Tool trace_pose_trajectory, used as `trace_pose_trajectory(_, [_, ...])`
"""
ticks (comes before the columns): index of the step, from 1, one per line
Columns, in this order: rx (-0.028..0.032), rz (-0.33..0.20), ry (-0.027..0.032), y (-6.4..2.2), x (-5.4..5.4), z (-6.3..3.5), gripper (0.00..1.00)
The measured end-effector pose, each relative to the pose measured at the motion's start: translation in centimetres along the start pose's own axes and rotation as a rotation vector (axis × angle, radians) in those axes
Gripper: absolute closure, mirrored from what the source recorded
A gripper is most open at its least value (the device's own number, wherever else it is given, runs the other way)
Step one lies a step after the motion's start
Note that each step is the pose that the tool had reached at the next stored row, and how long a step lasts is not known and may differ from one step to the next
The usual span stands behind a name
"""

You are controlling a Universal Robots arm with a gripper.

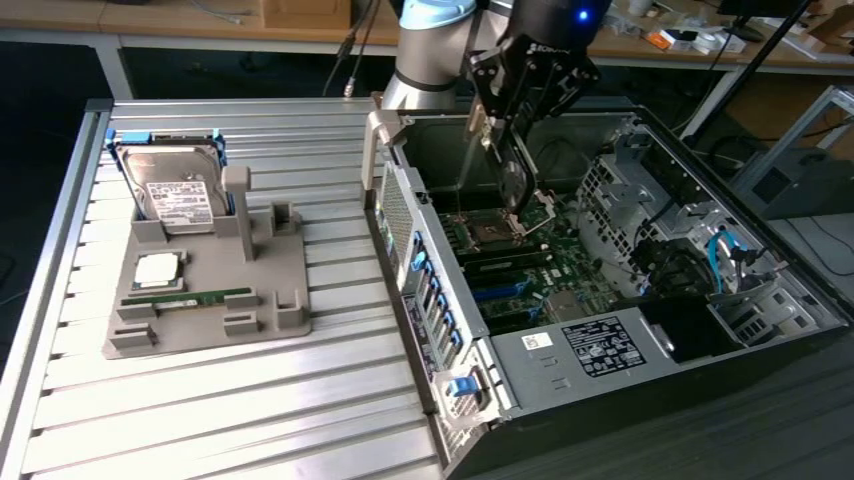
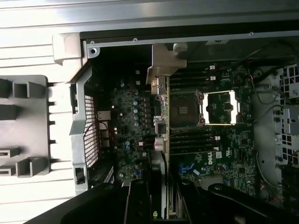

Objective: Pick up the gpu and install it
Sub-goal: 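Pick up the gpu and move the gpu toward the slot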

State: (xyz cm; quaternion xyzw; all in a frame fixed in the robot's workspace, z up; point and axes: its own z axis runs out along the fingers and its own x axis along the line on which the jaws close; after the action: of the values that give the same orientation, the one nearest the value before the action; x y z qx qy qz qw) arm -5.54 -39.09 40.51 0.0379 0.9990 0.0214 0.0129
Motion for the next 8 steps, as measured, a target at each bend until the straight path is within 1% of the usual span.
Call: trace_pose_trajectory(8, [0.0000, 0.000, 0.0000, -0.09, -0.36, 0.26, 0.73])
